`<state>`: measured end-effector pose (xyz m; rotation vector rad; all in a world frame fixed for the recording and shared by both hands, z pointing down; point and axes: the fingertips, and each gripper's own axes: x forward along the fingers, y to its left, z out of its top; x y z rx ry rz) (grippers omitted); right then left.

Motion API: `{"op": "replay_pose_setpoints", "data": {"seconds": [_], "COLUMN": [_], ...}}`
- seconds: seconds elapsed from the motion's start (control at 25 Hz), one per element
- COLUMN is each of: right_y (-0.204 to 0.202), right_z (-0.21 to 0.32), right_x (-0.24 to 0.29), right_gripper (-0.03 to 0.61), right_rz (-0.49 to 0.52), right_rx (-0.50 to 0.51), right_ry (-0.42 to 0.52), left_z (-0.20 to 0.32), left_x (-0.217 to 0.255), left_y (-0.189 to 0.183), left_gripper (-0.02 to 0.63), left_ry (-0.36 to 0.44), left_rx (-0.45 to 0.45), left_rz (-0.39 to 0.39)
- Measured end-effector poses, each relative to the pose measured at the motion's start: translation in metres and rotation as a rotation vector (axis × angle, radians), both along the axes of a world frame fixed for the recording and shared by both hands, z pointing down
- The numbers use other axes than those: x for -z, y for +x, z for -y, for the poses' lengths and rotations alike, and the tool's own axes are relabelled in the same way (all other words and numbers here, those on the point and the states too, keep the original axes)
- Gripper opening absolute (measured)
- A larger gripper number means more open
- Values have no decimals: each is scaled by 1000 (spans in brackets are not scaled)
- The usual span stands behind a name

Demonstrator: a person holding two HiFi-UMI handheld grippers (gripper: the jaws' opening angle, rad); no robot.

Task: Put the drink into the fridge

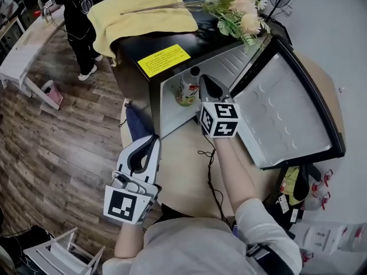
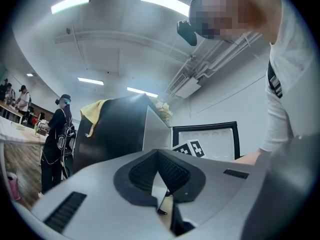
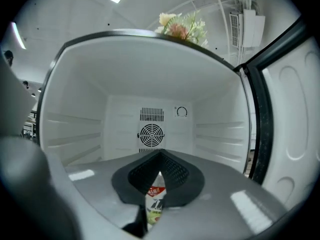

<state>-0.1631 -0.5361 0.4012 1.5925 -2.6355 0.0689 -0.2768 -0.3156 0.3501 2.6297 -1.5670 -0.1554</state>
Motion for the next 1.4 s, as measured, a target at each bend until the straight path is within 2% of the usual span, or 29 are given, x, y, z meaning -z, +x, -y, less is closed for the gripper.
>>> {"op": "replay_pose_setpoints", "data": {"seconds": [0.24,0.76,1.4], "right_y": [25,86,162], "right_z": [-44,-140,-229], "right_x": [15,54,97], "right_gripper": [11,11,11], "right_rz": [30,87,107], "right_rx": [23,51,27], "right_ry": [21,60,148], "left_z": [-7,-33,-68], "left_x": [20,43,68], "left_y": [17,64,114], "left_gripper": [9,9,9], "left_ry": [92,135,185], "left_rx": [-4,5,28], "left_rz": [17,3,7]}}
